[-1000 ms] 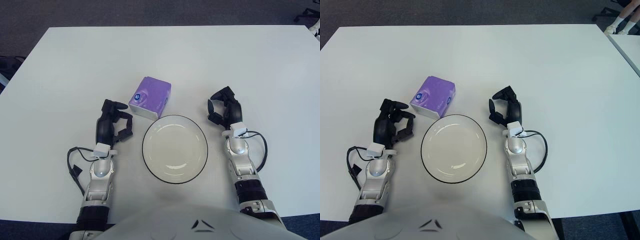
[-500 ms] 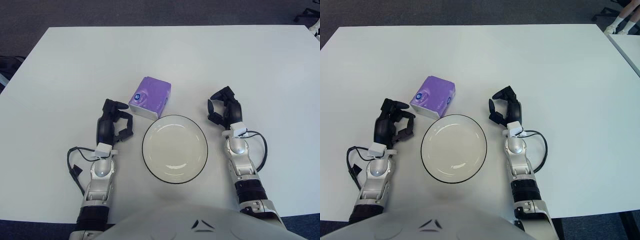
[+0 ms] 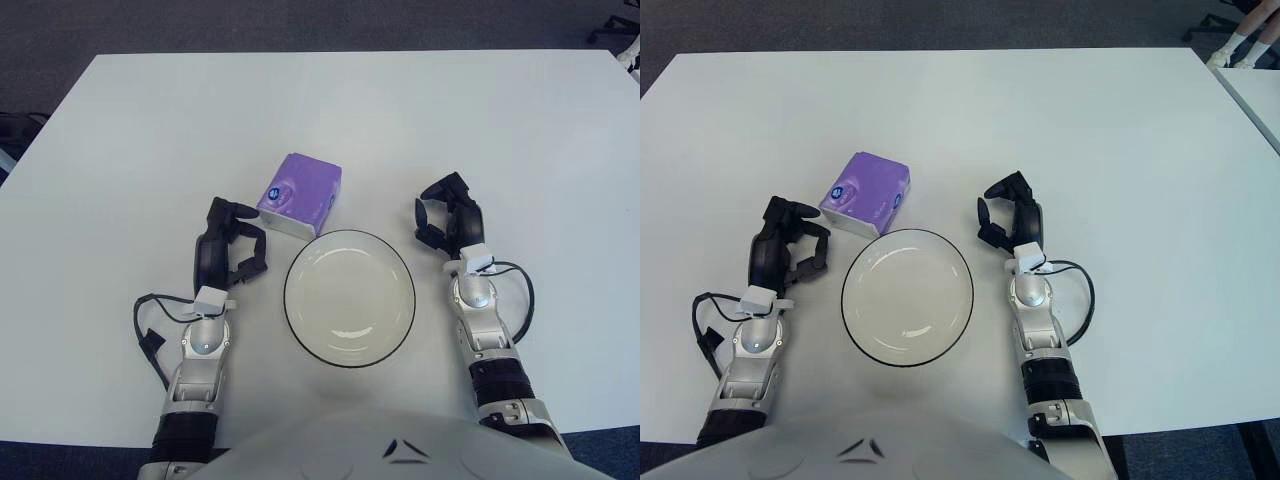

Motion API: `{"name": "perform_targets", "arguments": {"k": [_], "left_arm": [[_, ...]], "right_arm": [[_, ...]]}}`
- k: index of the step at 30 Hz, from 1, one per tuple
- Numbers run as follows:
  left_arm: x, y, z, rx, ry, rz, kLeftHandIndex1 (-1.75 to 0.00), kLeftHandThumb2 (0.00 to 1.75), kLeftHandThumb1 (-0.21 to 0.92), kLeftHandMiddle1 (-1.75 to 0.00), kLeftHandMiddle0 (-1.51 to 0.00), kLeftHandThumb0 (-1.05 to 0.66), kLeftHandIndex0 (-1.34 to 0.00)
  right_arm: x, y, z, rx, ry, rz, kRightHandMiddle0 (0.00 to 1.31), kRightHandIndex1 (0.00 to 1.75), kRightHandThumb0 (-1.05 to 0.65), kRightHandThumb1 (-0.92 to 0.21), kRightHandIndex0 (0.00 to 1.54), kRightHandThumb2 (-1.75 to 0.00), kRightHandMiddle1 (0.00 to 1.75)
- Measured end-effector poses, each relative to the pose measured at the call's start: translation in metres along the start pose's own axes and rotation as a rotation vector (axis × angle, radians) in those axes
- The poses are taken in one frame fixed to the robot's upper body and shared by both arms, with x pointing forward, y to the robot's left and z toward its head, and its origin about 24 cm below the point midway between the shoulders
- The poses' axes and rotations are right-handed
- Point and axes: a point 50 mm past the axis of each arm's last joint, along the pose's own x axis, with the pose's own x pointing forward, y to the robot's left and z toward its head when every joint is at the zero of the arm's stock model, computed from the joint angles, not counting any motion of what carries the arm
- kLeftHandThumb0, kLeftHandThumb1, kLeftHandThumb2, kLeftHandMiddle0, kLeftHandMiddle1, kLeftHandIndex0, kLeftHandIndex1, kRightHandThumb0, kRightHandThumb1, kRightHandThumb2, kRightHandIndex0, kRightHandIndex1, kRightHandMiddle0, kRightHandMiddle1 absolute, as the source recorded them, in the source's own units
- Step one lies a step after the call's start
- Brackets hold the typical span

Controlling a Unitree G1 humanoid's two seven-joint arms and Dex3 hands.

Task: Put the tissue paper into the plate.

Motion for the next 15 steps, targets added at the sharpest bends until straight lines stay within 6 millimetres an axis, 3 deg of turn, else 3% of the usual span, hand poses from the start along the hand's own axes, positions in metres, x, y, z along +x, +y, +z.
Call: {"name": "perform_targets", "arguments": {"k": [5,8,10,12,15], "left_arm": [[-0.003,0.001,0.006,0.082,-0.014,0.004,-1.75,0.51,0.86,-1.37,-0.45,0.0,-0.16],[-0.005,0.002,0.009,0.128,-0.015,0.0,-1.75,0.52,0.9,-1.45,-0.26,-0.24,-0.18],[-0.006,0.004,0.012,0.156,-0.017,0.002,-1.75,0.53,0.91,-1.46,-0.2,-0.29,-0.18],[-0.007,0.006,0.013,0.183,-0.012,0.006,-1.42,0.71,0.88,-1.34,-0.08,-0.55,-0.07],[-0.009,0.008,0.013,0.235,-0.004,0.02,-1.19,0.79,0.87,-1.18,-0.03,-0.69,-0.02]], "right_arm": [[0.0,0.0,0.0,-0.001,0.0,0.001,0.39,1.42,-0.4,-0.6,0.67,-0.96,1.75],[0.001,0.0,0.0,-0.001,0.0,0.0,0.39,1.42,-0.4,-0.61,0.66,-0.95,1.75],[0.001,0.0,0.001,-0.001,0.0,-0.002,0.38,1.42,-0.4,-0.61,0.66,-0.95,1.75],[0.001,0.0,0.001,-0.001,0.0,-0.005,0.38,1.41,-0.39,-0.62,0.65,-0.94,1.75],[0.001,0.0,0.0,-0.003,0.006,-0.013,0.38,1.41,-0.39,-0.62,0.65,-0.94,1.75]]}}
